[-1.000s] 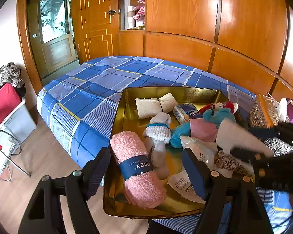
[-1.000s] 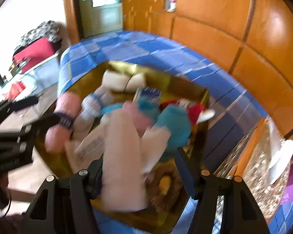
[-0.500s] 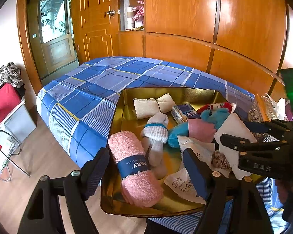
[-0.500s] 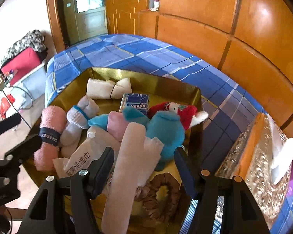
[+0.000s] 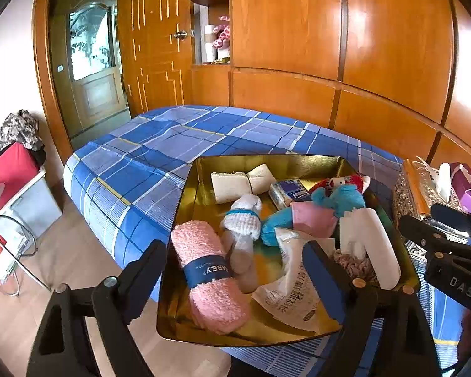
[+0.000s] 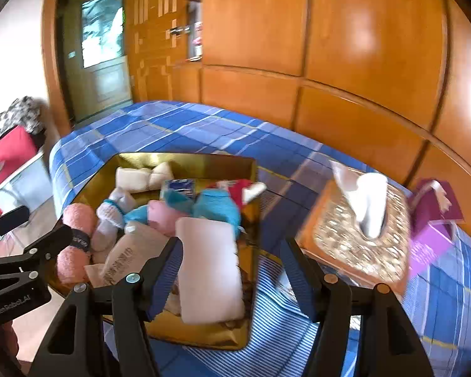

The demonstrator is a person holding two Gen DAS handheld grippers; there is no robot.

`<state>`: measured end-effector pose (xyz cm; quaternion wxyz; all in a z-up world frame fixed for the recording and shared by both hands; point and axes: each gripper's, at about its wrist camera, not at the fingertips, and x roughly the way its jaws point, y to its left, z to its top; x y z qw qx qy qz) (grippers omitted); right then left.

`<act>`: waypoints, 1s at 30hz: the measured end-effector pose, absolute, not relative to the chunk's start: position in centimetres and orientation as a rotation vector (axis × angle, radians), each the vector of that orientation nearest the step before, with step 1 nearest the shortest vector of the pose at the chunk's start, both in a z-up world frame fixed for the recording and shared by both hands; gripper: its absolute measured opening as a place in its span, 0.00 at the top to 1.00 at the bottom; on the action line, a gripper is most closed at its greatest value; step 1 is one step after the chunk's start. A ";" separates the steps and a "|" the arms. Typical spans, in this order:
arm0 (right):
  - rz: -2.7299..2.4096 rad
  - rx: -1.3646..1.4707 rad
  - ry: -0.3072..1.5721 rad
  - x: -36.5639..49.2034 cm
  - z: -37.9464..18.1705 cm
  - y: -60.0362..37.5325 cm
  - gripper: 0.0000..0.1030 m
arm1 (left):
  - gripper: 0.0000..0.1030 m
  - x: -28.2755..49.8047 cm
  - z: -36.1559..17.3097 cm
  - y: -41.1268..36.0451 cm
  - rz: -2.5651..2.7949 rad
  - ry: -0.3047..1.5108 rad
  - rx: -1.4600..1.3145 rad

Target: Organize soft objects

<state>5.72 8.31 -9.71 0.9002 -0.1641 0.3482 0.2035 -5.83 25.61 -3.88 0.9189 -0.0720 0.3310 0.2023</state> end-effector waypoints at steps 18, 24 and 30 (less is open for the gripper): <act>0.339 -0.274 0.691 4.3 -9.9 5.9 0.35 | 0.00 -6.2 -3.5 23.7 0.419 0.653 -0.122; 0.338 -0.271 0.695 4.2 -10.0 5.8 0.35 | 0.00 -6.2 -3.5 23.7 0.420 0.657 -0.120; 0.339 -0.268 0.698 4.3 -10.1 5.7 0.35 | 0.00 -6.3 -3.6 23.7 0.422 0.660 -0.120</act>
